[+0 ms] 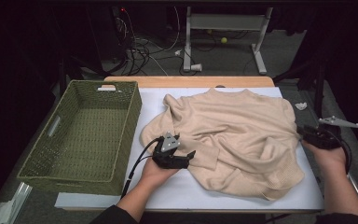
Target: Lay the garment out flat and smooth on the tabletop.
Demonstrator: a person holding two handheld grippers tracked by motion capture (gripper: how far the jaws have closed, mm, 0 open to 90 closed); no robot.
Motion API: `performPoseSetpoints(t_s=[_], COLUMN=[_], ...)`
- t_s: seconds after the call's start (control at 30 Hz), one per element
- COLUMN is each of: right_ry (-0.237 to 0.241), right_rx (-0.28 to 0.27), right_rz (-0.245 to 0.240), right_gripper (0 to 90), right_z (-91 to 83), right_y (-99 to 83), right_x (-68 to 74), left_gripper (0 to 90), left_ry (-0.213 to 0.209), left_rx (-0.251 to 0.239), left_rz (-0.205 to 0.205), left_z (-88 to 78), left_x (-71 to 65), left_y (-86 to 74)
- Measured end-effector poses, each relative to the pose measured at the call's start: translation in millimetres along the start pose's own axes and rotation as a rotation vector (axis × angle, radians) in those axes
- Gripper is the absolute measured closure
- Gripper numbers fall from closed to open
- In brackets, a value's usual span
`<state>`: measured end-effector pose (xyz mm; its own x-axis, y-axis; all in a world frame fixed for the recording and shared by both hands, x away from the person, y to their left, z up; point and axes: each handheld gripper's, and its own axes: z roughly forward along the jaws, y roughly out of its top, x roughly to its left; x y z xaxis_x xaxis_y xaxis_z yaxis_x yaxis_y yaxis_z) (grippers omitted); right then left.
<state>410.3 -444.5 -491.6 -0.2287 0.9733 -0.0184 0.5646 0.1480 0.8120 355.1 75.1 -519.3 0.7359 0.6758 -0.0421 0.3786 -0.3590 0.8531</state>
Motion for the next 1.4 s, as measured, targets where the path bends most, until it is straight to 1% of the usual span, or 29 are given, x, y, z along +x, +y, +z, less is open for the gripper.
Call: performPoseSetpoints(t_s=[0.1,0.2,0.23,0.3,0.37,0.43,0.47,0.5,0.53,0.57,0.6,0.63,0.67,0.7,0.73,0.77,0.83,0.87,0.9,0.93,0.97,1.0,1.07,1.17,1.2,1.27,1.4], right_ry=[0.003,0.019,0.017,0.012,0.012,0.016,0.017,0.014,0.014,0.019,0.021,0.019,0.019,0.007,-0.011,-0.035,-0.07,-0.081,-0.076,-0.056,-0.047,-0.047,-0.041,-0.024,-0.017,-0.001,0.029], right_rx=[-0.004,0.007,0.02,0.031,0.042,0.051,0.072,0.084,0.077,0.081,0.083,0.085,0.085,0.088,0.092,0.081,0.025,0.012,0.011,0.028,0.05,0.056,0.044,0.033,0.034,0.029,0.041], right_rz=[0.0,0.024,0.029,0.034,0.049,0.04,0.036,0.036,0.041,0.04,0.023,0.003,0.003,-0.021,-0.04,-0.047,-0.022,-0.01,-0.002,0.002,0.004,0.0,0.006,0.0,-0.004,0.009,0.023], right_gripper=[64.9,65.2,64.8,64.5,62.9,60.4,57.4,57.0,61.5,73.4,84.5,87.5,87.5,88.4,88.8,89.0,88.9,88.5,86.3,77.5,69.2,67.2,63.0,62.0,61.7,61.1,58.8], right_z=[13.4,40.9,53.8,72.3,88.6,100.7,106.9,112.6,116.4,119.0,120.9,122.1,122.1,122.8,123.0,121.6,112.9,109.0,106.6,105.0,103.4,99.6,85.6,57.9,50.0,35.3,12.7], right_y=[16.0,30.6,35.4,42.5,49.4,54.9,57.7,60.1,63.1,64.9,66.2,67.5,67.5,69.2,71.3,74.4,84.6,88.3,90.1,89.4,87.5,84.8,78.4,63.5,57.3,42.5,11.6], right_x=[0.3,-0.6,-1.5,-4.7,-8.8,-10.3,-11.1,-11.8,-12.9,-13.3,-12.2,-10.8,-10.8,-9.5,-8.7,-9.2,-15.1,-17.6,-18.8,-18.3,-17.1,-16.0,-15.3,-13.1,-12.3,-9.3,4.3], left_gripper=[14.4,14.5,14.5,14.5,14.5,14.5,14.9,14.9,14.9,14.9,14.9,14.9,14.9,14.9,15.0,14.9,14.9,14.9,14.9,14.9,14.9,14.9,14.8,14.8,14.9,14.9,14.8], left_ry=[0.001,0.0,-0.004,-0.007,-0.007,-0.004,-0.003,-0.001,0.001,0.001,0.002,0.0,-0.001,-0.002,-0.001,-0.002,-0.002,-0.002,-0.004,-0.007,-0.01,-0.012,-0.016,-0.013,-0.011,-0.011,-0.02], left_rx=[-0.001,0.005,0.003,0.005,0.009,0.012,0.014,0.014,0.016,0.016,0.017,0.018,0.017,0.016,0.017,0.016,0.014,0.015,0.013,0.013,0.012,0.013,0.014,0.015,0.015,0.015,0.015], left_rz=[0.0,-0.002,-0.008,-0.016,-0.015,-0.016,-0.014,-0.011,-0.01,-0.01,-0.007,-0.008,-0.009,-0.01,-0.009,-0.008,-0.007,-0.005,-0.007,-0.01,-0.013,-0.015,-0.016,-0.014,-0.012,-0.009,-0.01], left_z=[0.0,0.3,0.3,0.3,0.8,1.3,1.5,1.4,1.5,1.5,1.7,1.7,1.6,1.6,1.6,1.5,1.2,1.0,1.1,1.1,1.1,1.1,1.0,0.9,1.0,0.9,0.8], left_x=[-0.2,0.6,1.0,1.9,2.0,1.8,1.5,1.2,0.8,0.8,0.7,0.8,1.0,1.0,1.0,0.9,0.7,0.8,0.8,1.3,1.7,2.0,2.3,1.8,1.5,1.3,1.7], left_y=[-0.1,0.3,0.3,0.3,0.6,0.8,0.8,0.8,0.8,0.8,0.9,1.0,0.9,0.9,0.9,0.9,0.7,0.7,0.7,0.7,0.7,0.8,0.8,0.7,0.7,0.7,0.7])
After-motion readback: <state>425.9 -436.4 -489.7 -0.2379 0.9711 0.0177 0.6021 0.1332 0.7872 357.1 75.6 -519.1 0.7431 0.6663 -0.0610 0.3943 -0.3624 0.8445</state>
